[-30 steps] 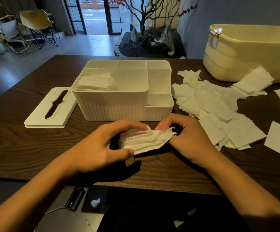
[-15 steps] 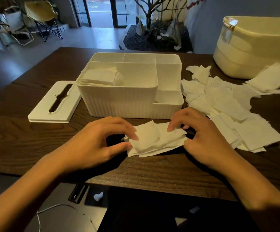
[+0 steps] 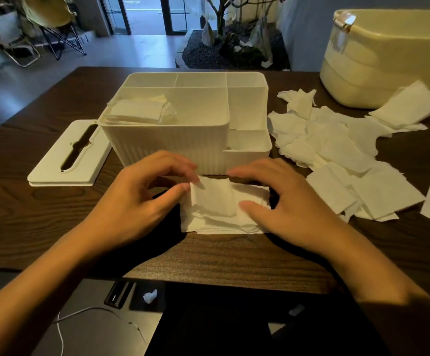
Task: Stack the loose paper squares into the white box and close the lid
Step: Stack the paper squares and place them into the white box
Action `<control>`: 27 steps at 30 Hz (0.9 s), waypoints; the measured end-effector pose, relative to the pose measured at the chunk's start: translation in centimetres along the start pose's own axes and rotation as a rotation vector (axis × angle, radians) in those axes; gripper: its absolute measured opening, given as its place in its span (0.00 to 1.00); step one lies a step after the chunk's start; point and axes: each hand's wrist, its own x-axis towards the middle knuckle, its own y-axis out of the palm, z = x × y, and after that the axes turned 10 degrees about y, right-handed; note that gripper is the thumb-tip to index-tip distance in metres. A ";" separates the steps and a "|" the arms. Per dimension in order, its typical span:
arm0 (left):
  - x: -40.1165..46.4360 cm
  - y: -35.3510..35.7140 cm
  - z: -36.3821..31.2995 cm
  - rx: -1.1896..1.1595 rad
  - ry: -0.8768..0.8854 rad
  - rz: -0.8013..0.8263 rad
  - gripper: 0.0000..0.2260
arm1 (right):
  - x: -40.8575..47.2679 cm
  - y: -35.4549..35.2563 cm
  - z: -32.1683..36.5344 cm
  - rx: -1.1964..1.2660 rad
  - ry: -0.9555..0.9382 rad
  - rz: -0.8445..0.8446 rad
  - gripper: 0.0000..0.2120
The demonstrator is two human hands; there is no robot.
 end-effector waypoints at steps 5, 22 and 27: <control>0.5 0.8 -0.6 -0.163 -0.128 -0.077 0.06 | 0.6 0.9 0.0 -0.154 -0.041 0.063 0.29; 1.5 1.4 -1.7 -0.521 -0.364 -0.158 0.18 | 1.1 2.1 -0.4 -0.193 -0.222 -0.275 0.13; 0.8 2.1 -2.4 -0.060 -0.326 -0.091 0.28 | 0.9 2.0 0.0 -0.265 -0.271 -0.323 0.08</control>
